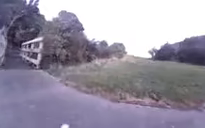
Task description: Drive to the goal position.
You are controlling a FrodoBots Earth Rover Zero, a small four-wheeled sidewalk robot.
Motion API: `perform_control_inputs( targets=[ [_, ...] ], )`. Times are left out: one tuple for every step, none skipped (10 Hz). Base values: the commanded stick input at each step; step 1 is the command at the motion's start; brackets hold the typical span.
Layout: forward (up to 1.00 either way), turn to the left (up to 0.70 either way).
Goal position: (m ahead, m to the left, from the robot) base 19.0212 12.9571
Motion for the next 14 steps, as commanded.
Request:
perform_control_inputs(
  targets=[
    [0.0, 0.7],
    [0.0, 0.7],
    [0.0, 0.7],
    [0.0, 0.7],
    [0.0, 0.7],
    [0.0, 0.7],
    [0.0, 0.7],
    [0.0, 0.7],
    [0.0, 0.7],
    [0.0, 0.5],
    [0.0, 0.06],
    [0.0, 0.0],
    [0.0, 0.0],
    [0.0, 0.0]
  ],
)
